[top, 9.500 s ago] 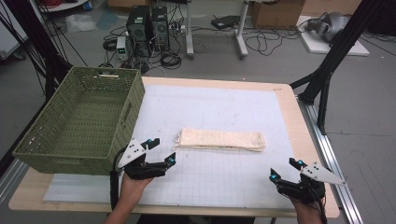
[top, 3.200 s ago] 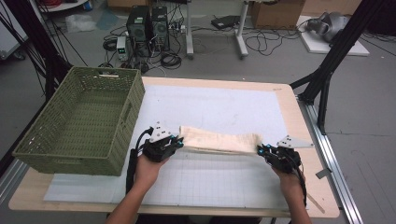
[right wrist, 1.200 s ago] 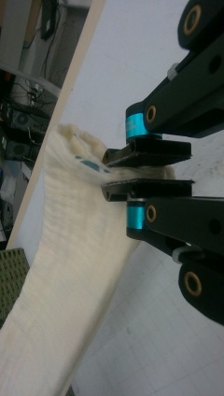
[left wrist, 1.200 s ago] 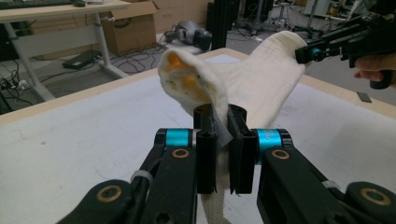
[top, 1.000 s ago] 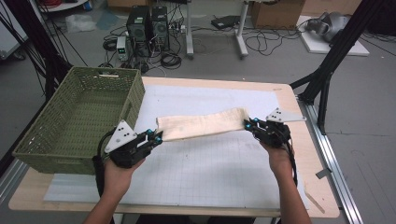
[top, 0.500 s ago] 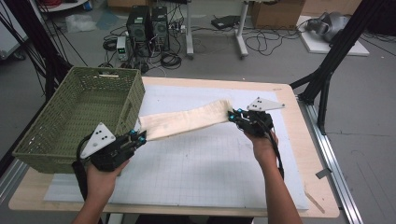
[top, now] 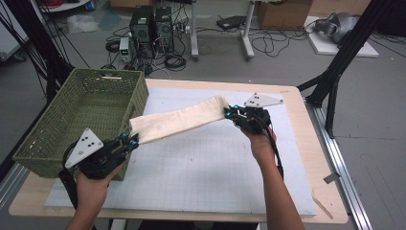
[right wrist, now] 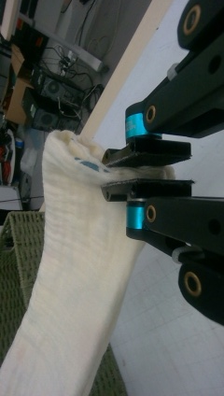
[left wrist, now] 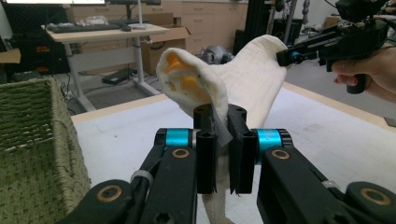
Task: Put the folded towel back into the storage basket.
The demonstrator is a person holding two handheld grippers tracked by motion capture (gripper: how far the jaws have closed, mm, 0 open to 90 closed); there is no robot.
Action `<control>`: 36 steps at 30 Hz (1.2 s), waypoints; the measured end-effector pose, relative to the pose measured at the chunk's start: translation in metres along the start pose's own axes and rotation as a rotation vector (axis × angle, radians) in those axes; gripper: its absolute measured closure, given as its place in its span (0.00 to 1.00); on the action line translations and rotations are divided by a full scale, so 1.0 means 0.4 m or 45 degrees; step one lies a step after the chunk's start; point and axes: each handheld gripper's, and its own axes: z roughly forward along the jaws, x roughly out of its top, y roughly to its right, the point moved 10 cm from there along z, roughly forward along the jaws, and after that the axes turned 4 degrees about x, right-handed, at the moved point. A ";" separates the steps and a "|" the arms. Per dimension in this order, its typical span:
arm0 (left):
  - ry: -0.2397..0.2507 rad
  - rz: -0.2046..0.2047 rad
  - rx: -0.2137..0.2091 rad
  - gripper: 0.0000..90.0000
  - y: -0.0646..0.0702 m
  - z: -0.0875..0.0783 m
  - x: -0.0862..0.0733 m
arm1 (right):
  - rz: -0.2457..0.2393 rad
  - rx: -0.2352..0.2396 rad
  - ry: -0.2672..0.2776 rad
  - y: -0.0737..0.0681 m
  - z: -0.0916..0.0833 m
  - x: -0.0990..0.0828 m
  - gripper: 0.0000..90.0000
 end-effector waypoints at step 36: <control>0.056 -0.023 0.210 0.92 -0.174 -0.182 0.014 | -0.147 0.127 0.007 -0.128 0.300 0.231 0.92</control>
